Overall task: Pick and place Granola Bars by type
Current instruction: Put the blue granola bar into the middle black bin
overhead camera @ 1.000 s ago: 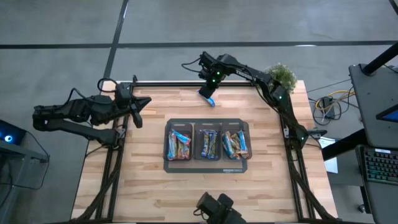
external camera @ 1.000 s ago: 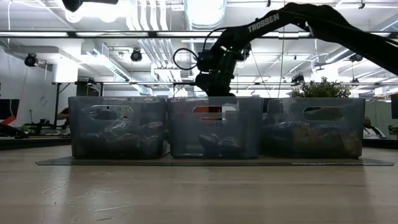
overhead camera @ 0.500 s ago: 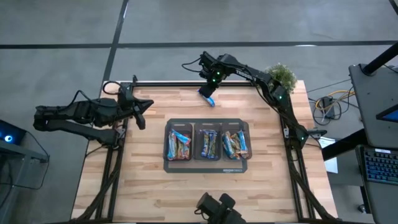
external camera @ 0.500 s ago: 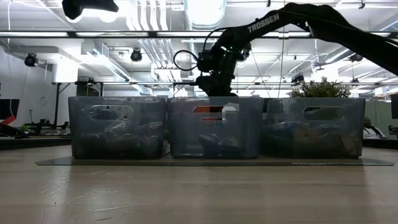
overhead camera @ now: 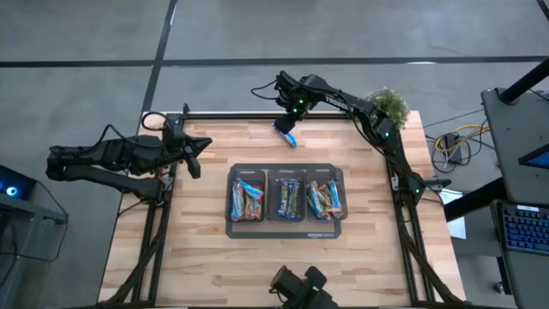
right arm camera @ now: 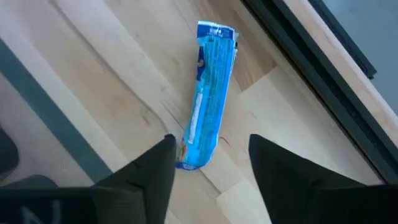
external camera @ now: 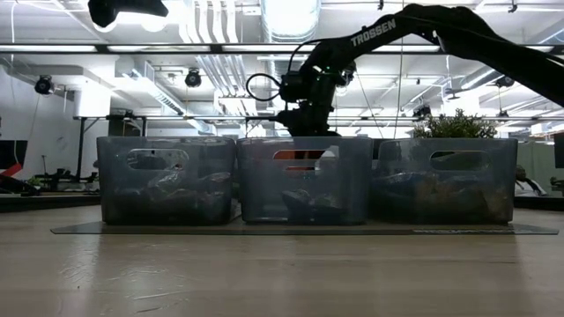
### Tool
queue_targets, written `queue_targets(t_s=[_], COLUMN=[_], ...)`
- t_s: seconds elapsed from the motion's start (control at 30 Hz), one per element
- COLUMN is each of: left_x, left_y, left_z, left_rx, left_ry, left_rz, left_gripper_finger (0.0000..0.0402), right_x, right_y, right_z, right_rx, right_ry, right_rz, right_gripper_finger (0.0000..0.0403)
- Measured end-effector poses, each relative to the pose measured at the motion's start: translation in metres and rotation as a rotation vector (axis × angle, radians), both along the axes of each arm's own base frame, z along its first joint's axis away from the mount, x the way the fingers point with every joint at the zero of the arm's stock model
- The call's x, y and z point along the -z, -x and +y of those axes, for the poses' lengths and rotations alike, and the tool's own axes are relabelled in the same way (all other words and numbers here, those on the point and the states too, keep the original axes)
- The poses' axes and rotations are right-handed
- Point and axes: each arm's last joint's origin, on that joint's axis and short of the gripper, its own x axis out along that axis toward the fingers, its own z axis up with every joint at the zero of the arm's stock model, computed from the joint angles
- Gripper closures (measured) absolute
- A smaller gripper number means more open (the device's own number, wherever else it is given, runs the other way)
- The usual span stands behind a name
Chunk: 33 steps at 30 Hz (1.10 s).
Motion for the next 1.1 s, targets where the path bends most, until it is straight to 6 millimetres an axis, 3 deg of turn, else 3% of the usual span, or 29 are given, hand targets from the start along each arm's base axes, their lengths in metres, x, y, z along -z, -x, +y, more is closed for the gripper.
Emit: queue_targets(t_s=[0.23,0.47,0.73,1.1], left_x=[0.000,0.000,0.000,0.000], left_y=[0.000,0.000,0.000,0.000], left_z=[0.000,0.000,0.000,0.000], left_rx=[0.000,-0.001,-0.006,-0.009], left_ry=[0.000,0.006,0.021,0.030], left_rz=[0.001,-0.003,-0.012,-0.018], left_gripper_finger=[0.0401,0.0401,0.0401,0.0401], right_x=[0.011,0.027,0.037,0.038], right_y=[0.001,-0.004,-0.009,-0.013], right_z=[0.003,0.021,0.031,0.030], right_rx=[0.017,-0.071,-0.096,-0.089], right_ry=[-0.026,-0.045,-0.001,0.036], right_rz=[0.027,0.077,0.123,0.098], right_gripper_finger=[0.0158,0.0126,0.0120,0.0127])
